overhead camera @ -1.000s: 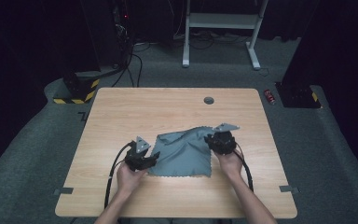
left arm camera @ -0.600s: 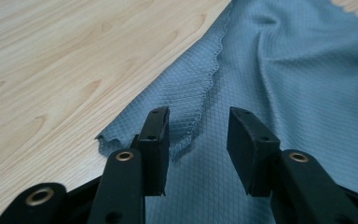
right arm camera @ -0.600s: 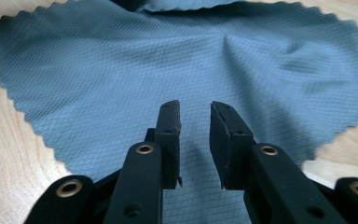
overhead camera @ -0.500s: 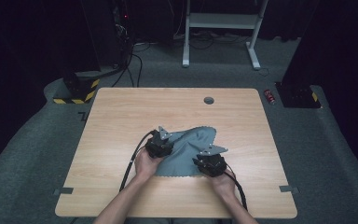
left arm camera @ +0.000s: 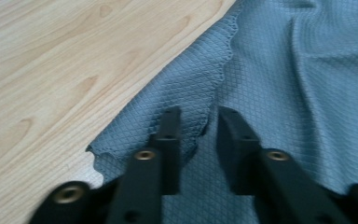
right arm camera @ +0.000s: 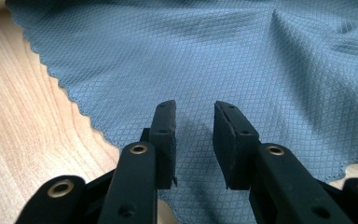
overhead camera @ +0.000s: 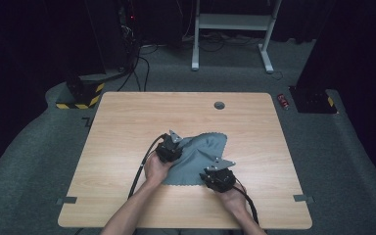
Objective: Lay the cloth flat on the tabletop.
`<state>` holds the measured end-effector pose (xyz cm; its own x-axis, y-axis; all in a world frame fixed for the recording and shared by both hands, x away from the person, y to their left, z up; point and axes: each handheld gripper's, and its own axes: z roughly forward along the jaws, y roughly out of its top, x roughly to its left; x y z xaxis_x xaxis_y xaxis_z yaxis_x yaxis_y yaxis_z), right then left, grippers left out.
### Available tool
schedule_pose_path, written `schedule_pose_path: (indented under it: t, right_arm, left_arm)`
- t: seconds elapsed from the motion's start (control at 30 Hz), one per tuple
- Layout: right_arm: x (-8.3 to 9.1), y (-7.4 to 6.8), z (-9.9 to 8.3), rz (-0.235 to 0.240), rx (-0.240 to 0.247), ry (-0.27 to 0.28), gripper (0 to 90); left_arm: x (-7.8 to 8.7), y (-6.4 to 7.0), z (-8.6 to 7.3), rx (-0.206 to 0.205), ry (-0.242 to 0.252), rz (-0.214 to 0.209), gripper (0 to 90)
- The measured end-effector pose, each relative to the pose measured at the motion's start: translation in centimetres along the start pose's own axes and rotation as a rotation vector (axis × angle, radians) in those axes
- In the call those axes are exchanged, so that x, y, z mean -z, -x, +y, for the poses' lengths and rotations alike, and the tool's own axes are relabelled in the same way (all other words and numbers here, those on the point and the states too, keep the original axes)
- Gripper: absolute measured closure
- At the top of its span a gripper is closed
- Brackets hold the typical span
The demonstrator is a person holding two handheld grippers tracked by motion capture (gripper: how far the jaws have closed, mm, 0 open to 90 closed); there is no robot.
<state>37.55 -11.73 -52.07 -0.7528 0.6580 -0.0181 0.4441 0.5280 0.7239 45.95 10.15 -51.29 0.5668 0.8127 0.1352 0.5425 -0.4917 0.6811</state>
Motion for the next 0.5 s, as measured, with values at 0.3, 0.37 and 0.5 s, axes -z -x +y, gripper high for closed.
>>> schedule_pose_path:
  t: [0.3,0.37,0.5]
  right_arm:
    - [0.3,-0.2,-0.3,0.014,0.01,0.0,66.8]
    - [0.4,-0.2,-0.4,0.018,0.012,0.005,66.8]
    - [0.5,-0.3,-0.6,0.019,0.008,0.01,66.8]
  left_arm:
    - [0.7,-1.2,1.7,0.015,-0.009,-0.044,90.0]
    - [1.1,-1.5,2.4,0.014,0.006,-0.035,90.0]
    - [1.3,-1.5,2.9,0.011,0.016,-0.066,89.8]
